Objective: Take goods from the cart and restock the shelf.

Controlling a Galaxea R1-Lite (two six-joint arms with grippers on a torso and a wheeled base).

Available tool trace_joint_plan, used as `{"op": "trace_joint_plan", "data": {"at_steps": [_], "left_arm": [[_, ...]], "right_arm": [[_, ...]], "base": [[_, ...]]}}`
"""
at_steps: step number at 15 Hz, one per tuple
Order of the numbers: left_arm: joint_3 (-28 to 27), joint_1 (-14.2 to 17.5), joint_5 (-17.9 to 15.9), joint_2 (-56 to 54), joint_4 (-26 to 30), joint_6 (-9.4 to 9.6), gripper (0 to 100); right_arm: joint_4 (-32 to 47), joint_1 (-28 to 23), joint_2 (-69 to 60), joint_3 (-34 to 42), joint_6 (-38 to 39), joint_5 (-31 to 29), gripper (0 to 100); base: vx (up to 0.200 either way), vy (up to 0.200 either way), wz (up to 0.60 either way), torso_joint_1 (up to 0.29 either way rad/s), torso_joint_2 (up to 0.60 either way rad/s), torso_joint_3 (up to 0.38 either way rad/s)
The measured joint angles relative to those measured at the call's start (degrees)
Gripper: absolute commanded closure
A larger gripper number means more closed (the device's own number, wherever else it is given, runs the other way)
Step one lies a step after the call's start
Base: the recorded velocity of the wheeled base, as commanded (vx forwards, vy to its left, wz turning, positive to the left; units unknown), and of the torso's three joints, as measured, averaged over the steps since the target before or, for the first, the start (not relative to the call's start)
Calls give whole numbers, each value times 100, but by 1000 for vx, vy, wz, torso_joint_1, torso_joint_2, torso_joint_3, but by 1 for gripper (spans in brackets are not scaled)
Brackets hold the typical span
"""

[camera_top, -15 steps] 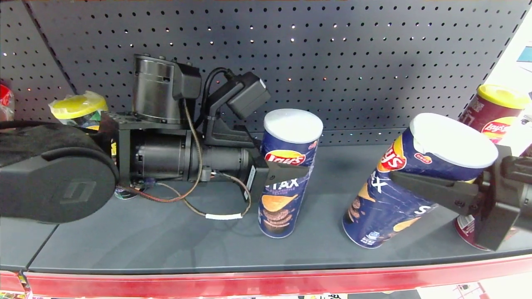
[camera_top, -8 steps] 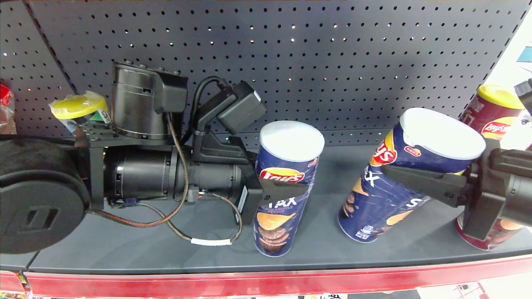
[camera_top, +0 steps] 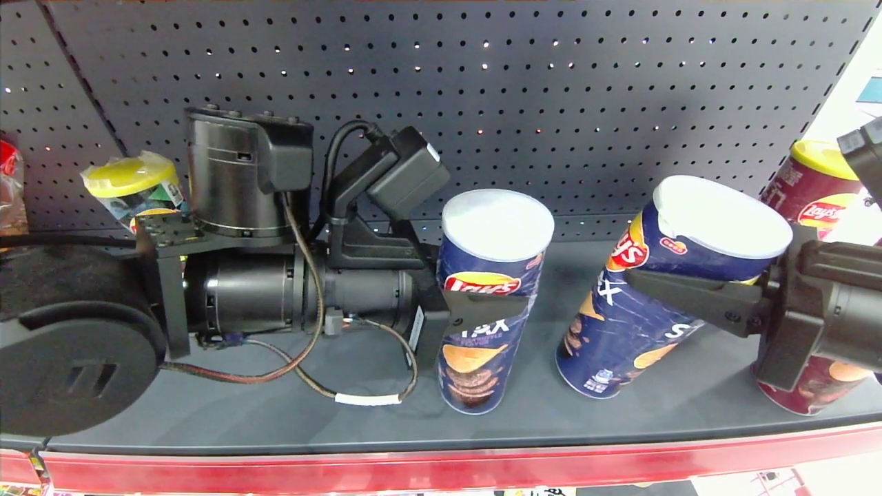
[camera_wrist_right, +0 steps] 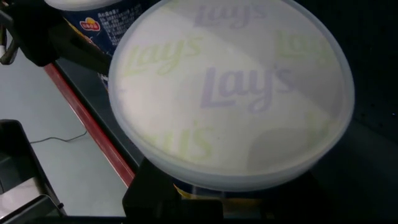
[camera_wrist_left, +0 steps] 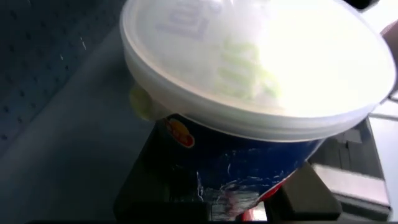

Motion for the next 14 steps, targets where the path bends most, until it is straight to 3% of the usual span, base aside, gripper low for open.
{"op": "trace_joint_plan", "data": {"at_steps": [3,14], "left_arm": [[207,-90,101,28,-135,-126,100],[566,-379,668,-245,-151,-180,100]], "right_arm": [[0,-1,9,-2,0,-1,100],[-2,-1,111,-5,0,-30,100]], "base": [[0,0,0,0,0,0],[0,0,0,0,0,0]]}}
